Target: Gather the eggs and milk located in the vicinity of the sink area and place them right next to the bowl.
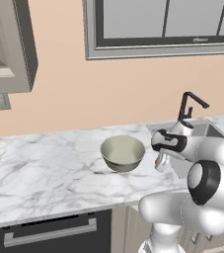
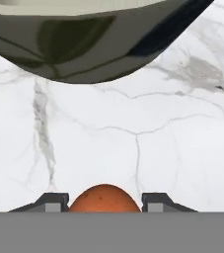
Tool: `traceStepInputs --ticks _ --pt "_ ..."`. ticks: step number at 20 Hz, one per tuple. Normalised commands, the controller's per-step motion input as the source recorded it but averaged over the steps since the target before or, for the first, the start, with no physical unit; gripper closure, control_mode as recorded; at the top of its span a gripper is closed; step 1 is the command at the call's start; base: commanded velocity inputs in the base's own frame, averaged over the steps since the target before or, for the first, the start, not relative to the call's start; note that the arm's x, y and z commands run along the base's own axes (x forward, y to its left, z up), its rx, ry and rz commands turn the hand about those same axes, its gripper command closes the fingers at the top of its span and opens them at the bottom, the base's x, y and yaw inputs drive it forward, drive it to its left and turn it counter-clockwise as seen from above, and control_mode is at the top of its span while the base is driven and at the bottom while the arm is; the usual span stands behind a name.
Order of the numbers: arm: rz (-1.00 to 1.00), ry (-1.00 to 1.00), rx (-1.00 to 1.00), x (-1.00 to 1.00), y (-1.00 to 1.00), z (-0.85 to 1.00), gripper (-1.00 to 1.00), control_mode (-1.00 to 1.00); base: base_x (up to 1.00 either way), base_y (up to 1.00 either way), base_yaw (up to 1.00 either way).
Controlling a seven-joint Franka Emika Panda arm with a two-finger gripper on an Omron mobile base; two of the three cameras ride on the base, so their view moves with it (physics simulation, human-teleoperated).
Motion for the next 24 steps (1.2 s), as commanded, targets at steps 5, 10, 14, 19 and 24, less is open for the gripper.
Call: traceStepInputs --ticks 5,10,14,19,24 --pt "0.13 -0.15 0.0 0.0 0.06 -0.06 1.0 -1.0 0.0 0.0 0.0" --pt "0.08 -0.06 0.0 0.04 0.27 -0.08 1.0 -1.0 0.0 0.0 0.0" --pt "0.07 0.0 0.0 0.09 0.2 -0.01 1.0 -1.0 0.0 0.0 0.0" --pt "0.05 0.0 0.0 0.04 0.0 0.0 1.0 -1.0 0.0 0.0 0.0" --pt "0.02 0.0 0.0 0.12 0.04 0.0 1.0 -1.0 0.0 0.0 0.0"
